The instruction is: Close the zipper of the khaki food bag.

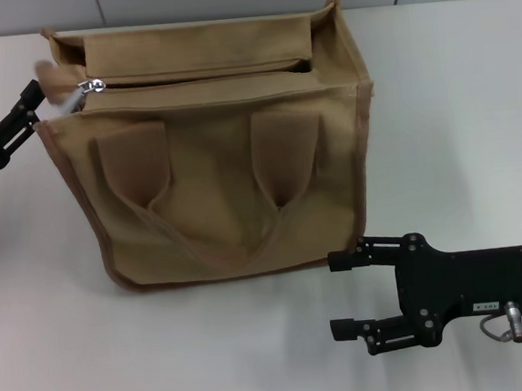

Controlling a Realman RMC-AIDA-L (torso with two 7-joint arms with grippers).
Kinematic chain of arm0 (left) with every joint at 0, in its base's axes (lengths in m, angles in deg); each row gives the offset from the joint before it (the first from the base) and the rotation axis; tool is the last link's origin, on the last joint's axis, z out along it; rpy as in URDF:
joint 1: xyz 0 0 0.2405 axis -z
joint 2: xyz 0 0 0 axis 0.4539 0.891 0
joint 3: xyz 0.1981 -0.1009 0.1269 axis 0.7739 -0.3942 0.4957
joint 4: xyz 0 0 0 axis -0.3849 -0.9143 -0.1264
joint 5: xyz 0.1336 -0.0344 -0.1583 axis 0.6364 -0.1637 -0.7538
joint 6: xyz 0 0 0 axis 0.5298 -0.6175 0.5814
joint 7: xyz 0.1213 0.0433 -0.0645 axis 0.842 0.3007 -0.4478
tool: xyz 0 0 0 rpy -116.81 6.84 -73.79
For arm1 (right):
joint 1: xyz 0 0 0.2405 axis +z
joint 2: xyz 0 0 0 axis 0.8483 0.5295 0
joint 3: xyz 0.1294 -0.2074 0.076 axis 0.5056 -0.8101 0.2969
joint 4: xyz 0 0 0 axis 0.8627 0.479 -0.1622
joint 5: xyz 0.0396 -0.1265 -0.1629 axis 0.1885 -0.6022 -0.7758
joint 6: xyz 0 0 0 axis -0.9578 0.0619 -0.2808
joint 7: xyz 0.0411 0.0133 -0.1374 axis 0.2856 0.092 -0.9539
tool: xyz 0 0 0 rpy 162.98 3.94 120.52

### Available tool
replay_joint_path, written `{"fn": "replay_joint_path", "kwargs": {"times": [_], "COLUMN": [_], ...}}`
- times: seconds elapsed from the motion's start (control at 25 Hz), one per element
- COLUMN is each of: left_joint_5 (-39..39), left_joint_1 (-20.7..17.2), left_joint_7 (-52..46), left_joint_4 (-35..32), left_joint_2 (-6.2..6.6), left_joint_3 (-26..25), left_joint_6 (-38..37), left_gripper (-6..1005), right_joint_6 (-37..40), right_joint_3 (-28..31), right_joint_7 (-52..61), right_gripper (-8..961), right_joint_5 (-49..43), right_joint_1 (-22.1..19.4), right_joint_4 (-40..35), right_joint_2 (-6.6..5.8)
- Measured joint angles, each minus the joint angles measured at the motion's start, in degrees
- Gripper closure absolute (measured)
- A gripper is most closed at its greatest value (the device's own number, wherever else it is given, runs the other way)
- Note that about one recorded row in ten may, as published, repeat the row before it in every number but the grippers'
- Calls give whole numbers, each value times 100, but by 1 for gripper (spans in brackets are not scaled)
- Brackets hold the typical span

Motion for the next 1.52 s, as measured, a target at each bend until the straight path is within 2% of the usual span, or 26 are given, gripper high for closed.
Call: {"fn": "replay_joint_path", "kwargs": {"times": [0.24,0.4,0.6,0.68,0.76,0.88,1.0,1.04,1.16,1.32,1.36,1.4,1.52], "left_joint_5": [74,76,72,51,60,234,271,411,508,527,512,437,404], "left_joint_1": [-56,-107,-183,-319,-339,-343,-326,-169,42,172,185,187,160], "left_joint_7": [558,602,544,211,103,-454,-496,-526,-373,-318,-307,-214,-121], "left_joint_4": [27,11,9,1,0,5,6,2,-10,-43,-62,-116,-131], "left_joint_2": [-52,-5,52,210,260,543,558,549,433,348,324,249,217], "left_joint_3": [114,440,440,366,373,682,730,885,918,909,867,574,325], "left_joint_6": [-243,-268,-208,-266,-297,-527,-538,-435,-157,0,28,47,-7], "left_gripper": [171,171,171,171,171,171,172,172,172,172,172,172,172], "right_joint_6": [1,1,2,0,-1,-19,-51,-54,-56,-59,-60,-61,-61], "right_joint_3": [12,15,14,14,14,14,-2,-6,-17,-28,-29,-29,-17], "right_joint_7": [0,10,25,25,25,22,12,10,8,9,14,17,18], "right_gripper": [143,143,143,143,143,143,144,144,144,144,144,144,144], "right_joint_5": [9,15,16,16,16,16,16,16,16,16,16,16,16], "right_joint_1": [1,3,9,10,10,9,10,15,37,48,50,50,50], "right_joint_4": [0,-7,-11,-15,-15,-4,-7,-9,-11,-31,-32,-34,-35], "right_joint_2": [0,0,0,0,0,0,0,-1,-4,-9,-10,-10,-9]}}
